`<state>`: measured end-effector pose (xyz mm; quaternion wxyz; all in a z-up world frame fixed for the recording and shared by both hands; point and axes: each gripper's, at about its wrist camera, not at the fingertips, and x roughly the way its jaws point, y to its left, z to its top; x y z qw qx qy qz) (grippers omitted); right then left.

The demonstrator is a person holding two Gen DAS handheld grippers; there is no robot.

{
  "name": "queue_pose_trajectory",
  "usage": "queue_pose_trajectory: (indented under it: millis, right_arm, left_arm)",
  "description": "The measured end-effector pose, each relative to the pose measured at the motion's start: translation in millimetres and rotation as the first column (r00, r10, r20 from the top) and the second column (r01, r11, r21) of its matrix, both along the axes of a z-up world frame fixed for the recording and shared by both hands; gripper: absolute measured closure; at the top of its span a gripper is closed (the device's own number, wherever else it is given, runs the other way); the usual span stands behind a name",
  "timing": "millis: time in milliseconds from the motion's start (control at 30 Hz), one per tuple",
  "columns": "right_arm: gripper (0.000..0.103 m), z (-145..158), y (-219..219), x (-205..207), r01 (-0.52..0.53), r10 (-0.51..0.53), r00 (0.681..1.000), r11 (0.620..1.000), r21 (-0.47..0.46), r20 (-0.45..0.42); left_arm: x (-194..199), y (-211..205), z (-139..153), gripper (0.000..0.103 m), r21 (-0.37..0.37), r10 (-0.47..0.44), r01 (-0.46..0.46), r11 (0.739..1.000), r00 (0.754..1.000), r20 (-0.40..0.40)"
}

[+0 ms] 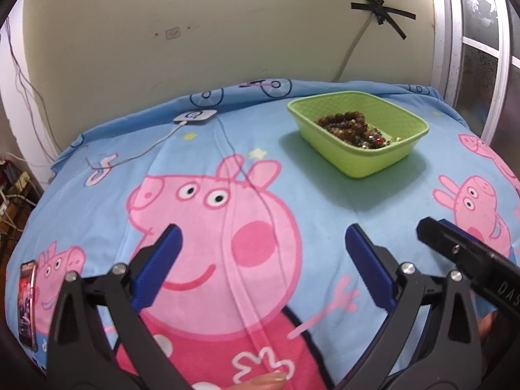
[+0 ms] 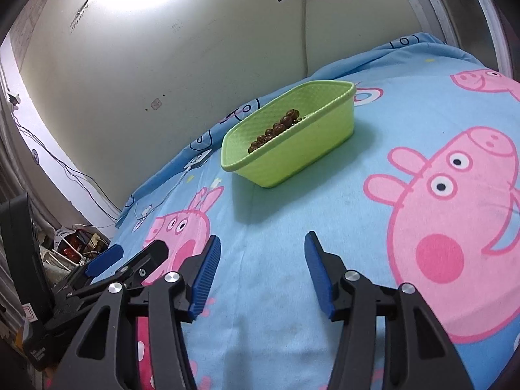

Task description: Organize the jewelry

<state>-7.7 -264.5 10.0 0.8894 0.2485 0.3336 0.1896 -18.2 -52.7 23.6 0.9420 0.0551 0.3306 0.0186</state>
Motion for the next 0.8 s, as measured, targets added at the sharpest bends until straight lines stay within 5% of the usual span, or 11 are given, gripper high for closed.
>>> queue_pose_trajectory:
  millis: [800]
  right_arm:
    - [0.065, -3.7, 4.9, -6.3, -0.031, 0.031, 0.999, 0.999, 0.018, -0.019]
  left_arm:
    - [-7.2, 0.1, -12.6, 0.007, 0.066, 0.054, -0.052, 0.996, 0.998, -0.026]
